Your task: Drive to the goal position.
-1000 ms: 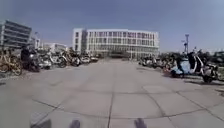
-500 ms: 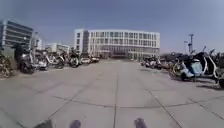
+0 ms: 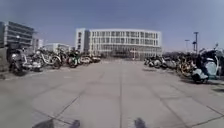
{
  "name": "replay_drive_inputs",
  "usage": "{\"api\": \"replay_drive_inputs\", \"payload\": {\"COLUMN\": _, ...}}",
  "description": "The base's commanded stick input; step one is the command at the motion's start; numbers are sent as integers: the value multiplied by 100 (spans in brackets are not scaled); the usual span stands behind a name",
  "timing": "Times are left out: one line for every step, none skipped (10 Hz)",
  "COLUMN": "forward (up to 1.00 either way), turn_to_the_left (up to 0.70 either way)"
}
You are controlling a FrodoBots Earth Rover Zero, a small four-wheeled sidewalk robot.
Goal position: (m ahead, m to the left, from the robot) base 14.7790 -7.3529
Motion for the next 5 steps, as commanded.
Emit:
{"api": "replay_drive_inputs", "payload": {"forward": 100, "turn_to_the_left": 0}}
{"api": "replay_drive_inputs", "payload": {"forward": 100, "turn_to_the_left": 0}}
{"api": "replay_drive_inputs", "payload": {"forward": 100, "turn_to_the_left": 0}}
{"api": "replay_drive_inputs", "payload": {"forward": 100, "turn_to_the_left": 0}}
{"api": "replay_drive_inputs", "payload": {"forward": 100, "turn_to_the_left": 0}}
